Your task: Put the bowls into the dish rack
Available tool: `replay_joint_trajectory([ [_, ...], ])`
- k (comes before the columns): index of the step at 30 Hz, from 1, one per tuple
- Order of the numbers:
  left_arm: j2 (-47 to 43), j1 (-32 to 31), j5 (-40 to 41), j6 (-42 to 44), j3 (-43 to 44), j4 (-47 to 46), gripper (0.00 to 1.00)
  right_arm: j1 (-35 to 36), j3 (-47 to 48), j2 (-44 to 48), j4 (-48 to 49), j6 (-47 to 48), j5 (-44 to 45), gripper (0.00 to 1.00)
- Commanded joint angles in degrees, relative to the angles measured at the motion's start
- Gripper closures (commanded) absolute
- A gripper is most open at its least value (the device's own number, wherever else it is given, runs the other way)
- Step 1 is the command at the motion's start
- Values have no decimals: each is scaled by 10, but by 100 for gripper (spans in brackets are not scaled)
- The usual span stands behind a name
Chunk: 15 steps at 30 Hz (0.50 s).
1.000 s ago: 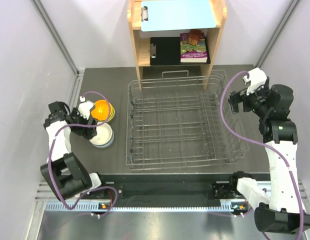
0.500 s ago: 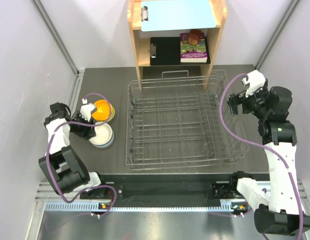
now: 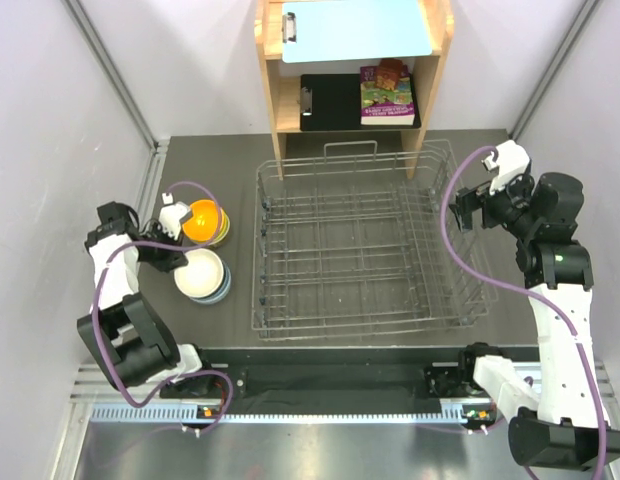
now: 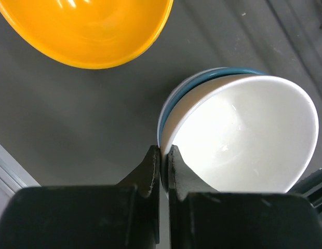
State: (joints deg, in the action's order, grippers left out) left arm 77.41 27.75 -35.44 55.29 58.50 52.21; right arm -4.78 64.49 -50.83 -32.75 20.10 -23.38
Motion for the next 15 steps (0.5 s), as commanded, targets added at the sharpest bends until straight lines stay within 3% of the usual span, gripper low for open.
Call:
replay_joint_trajectory([
  [1,-4,4,-46,-8,43,24,100,-1,19,-3,6,-17,-29,0],
  [9,1,3,-104,-32,93,43,100,2,40,-8,1,-44,-68,0],
  [15,-16,-7,-200,-72,148,37,100,7,73,-28,4,-102,-191,0],
])
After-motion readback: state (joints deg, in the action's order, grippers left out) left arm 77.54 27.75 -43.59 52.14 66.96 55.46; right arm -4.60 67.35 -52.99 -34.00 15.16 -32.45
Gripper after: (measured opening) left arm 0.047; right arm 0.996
